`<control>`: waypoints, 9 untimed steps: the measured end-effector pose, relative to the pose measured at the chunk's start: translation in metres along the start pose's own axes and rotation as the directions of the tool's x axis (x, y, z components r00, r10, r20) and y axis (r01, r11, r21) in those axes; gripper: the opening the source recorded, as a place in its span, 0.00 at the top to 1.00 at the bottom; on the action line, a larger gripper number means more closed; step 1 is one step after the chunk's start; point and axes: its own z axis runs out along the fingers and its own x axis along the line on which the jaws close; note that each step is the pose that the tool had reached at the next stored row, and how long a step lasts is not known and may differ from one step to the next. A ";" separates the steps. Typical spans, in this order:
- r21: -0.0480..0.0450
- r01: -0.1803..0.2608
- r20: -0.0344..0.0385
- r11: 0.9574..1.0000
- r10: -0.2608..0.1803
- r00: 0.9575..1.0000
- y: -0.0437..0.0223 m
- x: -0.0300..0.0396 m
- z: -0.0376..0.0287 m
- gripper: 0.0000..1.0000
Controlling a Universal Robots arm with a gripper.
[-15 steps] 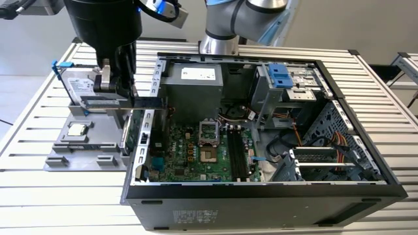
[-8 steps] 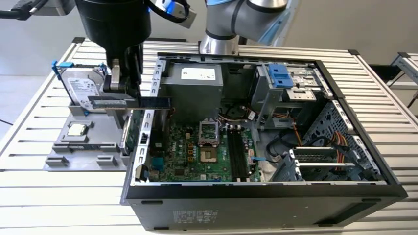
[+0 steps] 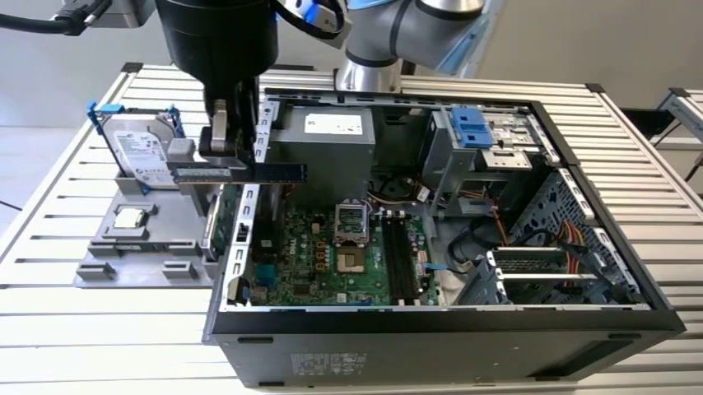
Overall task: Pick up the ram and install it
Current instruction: 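Pick up the ram and move it above insertion slot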
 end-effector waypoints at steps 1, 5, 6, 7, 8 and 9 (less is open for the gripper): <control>0.000 0.000 0.000 1.000 0.000 1.000 -0.0019 0.0000 -0.0001 1.00; 0.000 0.000 0.000 1.000 0.000 1.000 -0.0096 0.0000 -0.0004 1.00; 0.000 0.000 0.000 1.000 0.000 1.000 -0.0115 0.0000 -0.0005 1.00; 0.000 0.000 0.000 1.000 0.000 1.000 -0.0134 0.0000 -0.0006 1.00; 0.000 0.000 0.000 1.000 0.000 1.000 -0.0156 -0.0001 -0.0006 1.00; -0.001 0.000 0.000 1.000 0.000 1.000 -0.0174 0.0000 -0.0007 1.00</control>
